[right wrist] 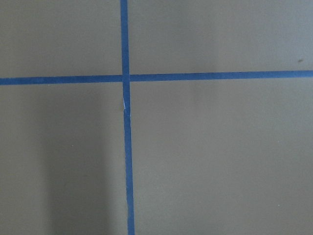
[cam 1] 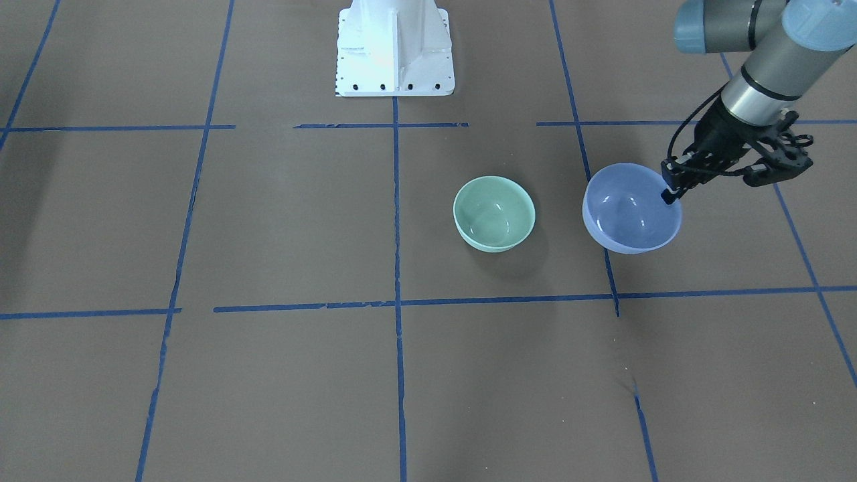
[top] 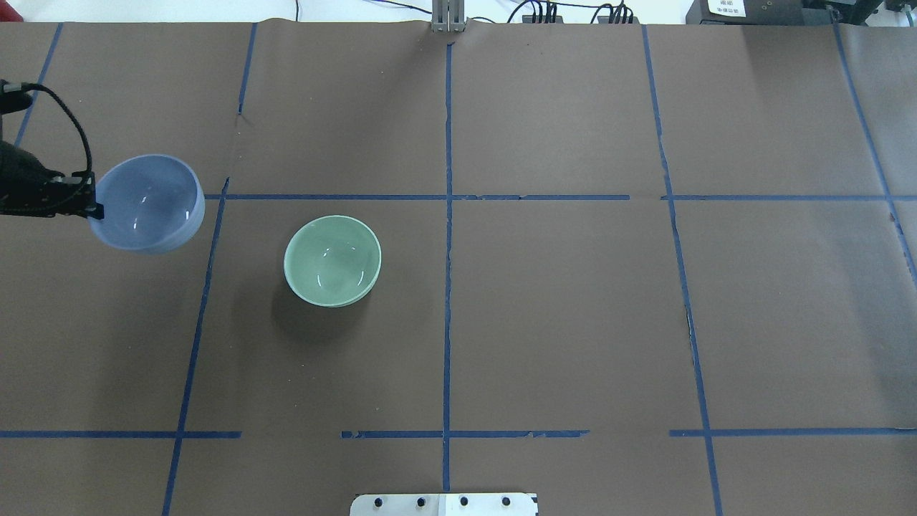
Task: Stack blue bowl on green bowl
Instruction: 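Close the left gripper on the blue bowl rim and lift it, then carry the blue bowl with the left gripper over the green bowl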
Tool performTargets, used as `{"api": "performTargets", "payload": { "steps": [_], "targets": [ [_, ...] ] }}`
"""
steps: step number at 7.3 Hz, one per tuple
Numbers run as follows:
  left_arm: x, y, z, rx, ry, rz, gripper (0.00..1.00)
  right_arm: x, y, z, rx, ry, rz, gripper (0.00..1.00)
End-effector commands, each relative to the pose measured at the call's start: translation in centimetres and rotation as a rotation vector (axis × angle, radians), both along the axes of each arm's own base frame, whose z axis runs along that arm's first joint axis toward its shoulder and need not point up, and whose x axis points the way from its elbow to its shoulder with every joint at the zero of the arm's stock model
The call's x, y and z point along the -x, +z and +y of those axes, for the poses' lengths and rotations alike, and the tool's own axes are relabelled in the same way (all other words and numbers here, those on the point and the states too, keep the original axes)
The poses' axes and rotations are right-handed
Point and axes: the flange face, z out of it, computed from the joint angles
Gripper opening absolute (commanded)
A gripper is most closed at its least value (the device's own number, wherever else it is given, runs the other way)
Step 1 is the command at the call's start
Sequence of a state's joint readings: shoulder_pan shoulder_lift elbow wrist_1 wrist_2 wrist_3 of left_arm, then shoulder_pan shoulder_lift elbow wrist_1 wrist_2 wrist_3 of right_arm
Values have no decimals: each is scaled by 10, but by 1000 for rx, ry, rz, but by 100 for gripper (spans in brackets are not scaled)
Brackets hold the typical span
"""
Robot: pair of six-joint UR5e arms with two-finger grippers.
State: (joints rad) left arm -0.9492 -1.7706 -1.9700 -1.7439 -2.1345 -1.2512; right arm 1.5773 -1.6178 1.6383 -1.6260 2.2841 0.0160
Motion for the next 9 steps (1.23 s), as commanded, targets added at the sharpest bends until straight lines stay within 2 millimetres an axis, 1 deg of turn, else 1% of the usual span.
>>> {"api": "performTargets", "payload": {
  "steps": [1, 2, 3, 4, 6, 7, 8, 9],
  "targets": [
    [-75, -54, 18, 87, -49, 28, 0, -1, 0, 0, 1, 2, 0, 100],
    [-97, -60, 31, 118, -58, 32, 0, -1, 0, 0, 1, 2, 0, 100],
    [-119, -57, 44, 140, -63, 21, 0, -1, 0, 0, 0, 1, 0, 100],
    [-137, -56, 52, 149, -67, 11, 0, 0, 0, 0, 1, 0, 0, 100],
    [-153, -54, 54, 159, -57, 2, 0, 0, 0, 0, 0, -1, 0, 100],
    [-164, -55, 50, 163, -54, -3, 0, 0, 0, 0, 1, 0, 0, 100],
    [-169, -48, 47, 173, -52, -15, 0, -1, 0, 0, 0, 1, 0, 100],
    [-175, -46, 51, 178, -44, -19, 0, -1, 0, 0, 0, 1, 0, 100]
  ]
}}
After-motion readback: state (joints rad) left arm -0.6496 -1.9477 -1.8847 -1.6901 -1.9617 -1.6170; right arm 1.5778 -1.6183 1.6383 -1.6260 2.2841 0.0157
